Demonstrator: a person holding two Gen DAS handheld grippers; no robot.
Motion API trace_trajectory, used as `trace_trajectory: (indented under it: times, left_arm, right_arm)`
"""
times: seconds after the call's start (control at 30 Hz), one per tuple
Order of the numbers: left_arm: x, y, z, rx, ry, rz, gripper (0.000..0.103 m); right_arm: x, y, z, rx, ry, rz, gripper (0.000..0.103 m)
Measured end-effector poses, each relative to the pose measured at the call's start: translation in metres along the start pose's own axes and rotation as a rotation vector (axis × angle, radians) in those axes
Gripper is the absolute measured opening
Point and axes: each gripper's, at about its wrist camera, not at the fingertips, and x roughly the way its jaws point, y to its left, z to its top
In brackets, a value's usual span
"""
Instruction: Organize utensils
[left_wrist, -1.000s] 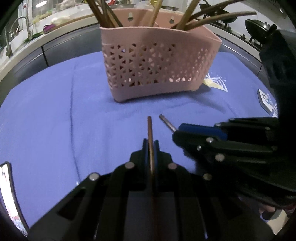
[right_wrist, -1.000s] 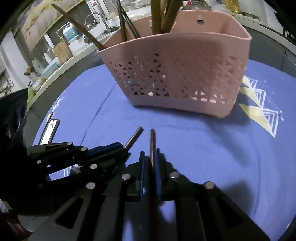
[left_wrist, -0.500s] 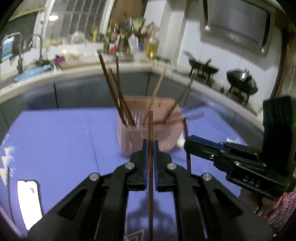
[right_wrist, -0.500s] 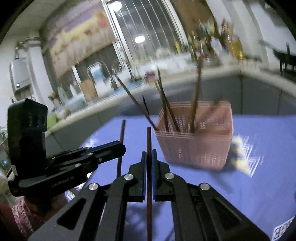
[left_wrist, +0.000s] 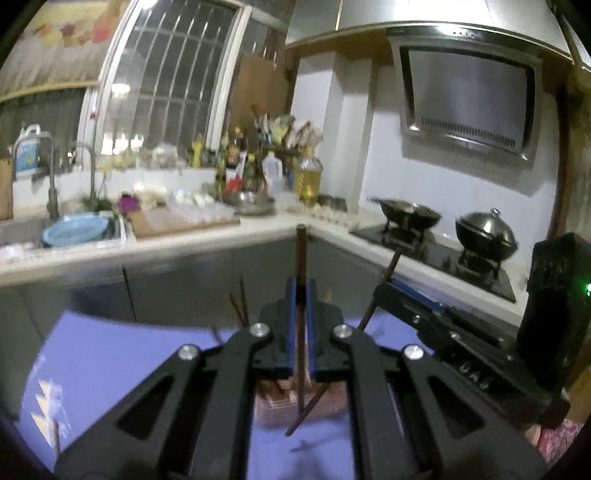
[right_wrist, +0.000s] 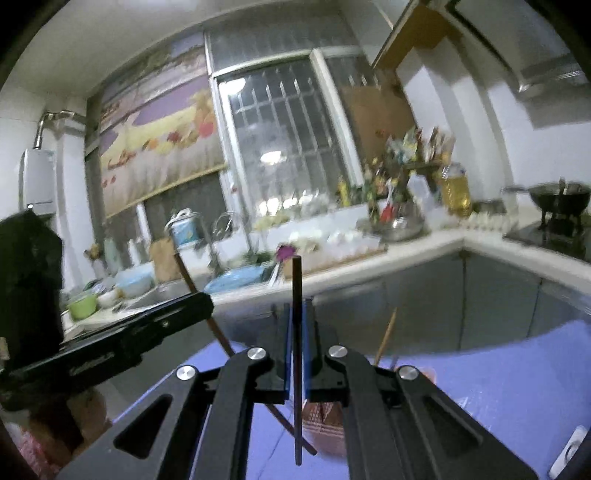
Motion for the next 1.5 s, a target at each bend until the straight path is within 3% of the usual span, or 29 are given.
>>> trace_trajectory:
  times: [0.17, 0.33, 0.43, 0.63, 0.7, 0.73, 0.77, 0.87, 1.1, 1.13, 1.2, 1.27, 1.33, 1.5]
  left_arm:
    - [0.027, 0.0, 0.029, 0.026, -0.056, 0.065, 0.005]
    - [0.057, 0.0, 0.018, 0.054, -0.036, 0.094, 0.005]
    - [0.075, 0.001, -0.004, 0.066, 0.011, 0.104, 0.005]
    - [0.097, 0.012, -0.042, 0.004, 0.125, 0.121, 0.005]
    - [0.099, 0.016, -0.048, -0.008, 0.165, 0.123, 0.005]
    - [0.097, 0.016, -0.048, -0.01, 0.168, 0.128, 0.005]
    - [0.092, 0.017, -0.047, -0.012, 0.163, 0.133, 0.007]
    - [0.067, 0.015, -0.035, -0.023, 0.112, 0.125, 0.015]
    - [-0.013, 0.002, -0.006, -0.033, -0.041, 0.066, 0.017]
    - [-0.027, 0.003, -0.006, -0.047, -0.063, 0.053, 0.02]
    - [-0.058, 0.007, -0.013, -0.083, -0.11, 0.031, 0.038]
    - [-0.085, 0.012, -0.031, -0.122, -0.143, 0.048, 0.044]
    - [-0.099, 0.017, -0.054, -0.148, -0.124, 0.081, 0.045]
    - [-0.095, 0.015, -0.114, -0.139, 0.053, 0.213, 0.045]
  right_arm:
    - [0.032, -0.009, 0.011, -0.038, -0.029, -0.068, 0.005]
    - [0.052, -0.02, -0.013, -0.067, -0.002, -0.116, 0.005]
    - [0.053, -0.02, -0.026, -0.09, -0.003, -0.126, 0.005]
    - [0.06, -0.019, -0.04, -0.08, 0.075, -0.085, 0.006]
    - [0.055, -0.017, -0.04, -0.058, 0.088, -0.089, 0.012]
    - [0.051, -0.015, -0.038, -0.049, 0.09, -0.088, 0.019]
    - [0.045, -0.012, -0.036, -0.042, 0.084, -0.086, 0.029]
    - [0.022, -0.002, -0.028, -0.045, 0.027, -0.088, 0.041]
    - [-0.053, 0.014, -0.016, 0.02, -0.099, -0.066, 0.042]
    - [-0.066, 0.015, -0.022, 0.043, -0.111, -0.067, 0.044]
    - [-0.087, 0.013, -0.036, 0.094, -0.111, -0.061, 0.049]
    - [-0.107, 0.01, -0.061, 0.161, -0.072, -0.068, 0.053]
    - [-0.119, 0.006, -0.087, 0.22, -0.014, -0.088, 0.053]
    - [-0.117, 0.004, -0.149, 0.324, 0.253, -0.084, 0.054]
